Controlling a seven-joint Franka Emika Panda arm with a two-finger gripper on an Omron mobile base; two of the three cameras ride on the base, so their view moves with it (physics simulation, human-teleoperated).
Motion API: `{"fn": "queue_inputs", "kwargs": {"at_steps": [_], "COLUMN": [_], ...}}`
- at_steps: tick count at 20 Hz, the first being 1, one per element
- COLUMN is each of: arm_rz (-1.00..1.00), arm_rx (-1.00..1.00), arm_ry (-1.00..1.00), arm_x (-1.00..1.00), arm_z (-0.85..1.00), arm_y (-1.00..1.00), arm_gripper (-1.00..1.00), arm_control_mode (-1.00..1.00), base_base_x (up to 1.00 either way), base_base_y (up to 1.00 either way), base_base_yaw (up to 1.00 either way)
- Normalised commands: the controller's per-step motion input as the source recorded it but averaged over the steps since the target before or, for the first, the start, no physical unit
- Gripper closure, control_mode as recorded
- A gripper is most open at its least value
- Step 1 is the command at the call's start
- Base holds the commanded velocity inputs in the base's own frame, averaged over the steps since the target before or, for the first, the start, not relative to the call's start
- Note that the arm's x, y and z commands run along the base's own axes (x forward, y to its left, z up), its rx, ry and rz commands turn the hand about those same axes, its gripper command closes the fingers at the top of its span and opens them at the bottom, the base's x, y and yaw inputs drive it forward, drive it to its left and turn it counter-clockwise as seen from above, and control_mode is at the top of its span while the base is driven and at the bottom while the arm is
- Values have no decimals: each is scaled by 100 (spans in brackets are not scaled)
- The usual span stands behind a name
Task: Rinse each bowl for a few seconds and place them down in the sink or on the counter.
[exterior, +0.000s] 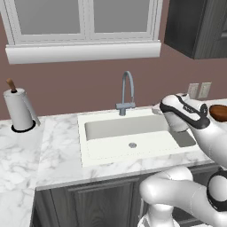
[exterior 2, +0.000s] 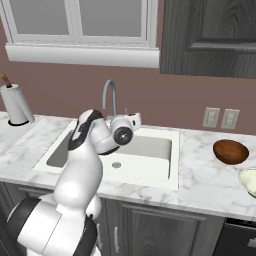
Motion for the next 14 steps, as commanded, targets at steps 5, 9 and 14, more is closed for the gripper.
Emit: {"fn": "queue_inputs", "kwargs": {"at_steps": [5,9,14], "arm_rz": [2,2,2], "arm_rx": [4,4,2], "arm_ry": [-2,-1,-2], "arm_x": [12,23,26], "arm_z": [-6,-8,-10], "arm_y": [3,4,1], "arm_gripper": [-100,-100,-100], "arm_control_mode": [-100,-100,-100], "base_base_x": [0,0,0], "base_base_y": [0,0,0], "base_base_yaw": [0,0,0]}}
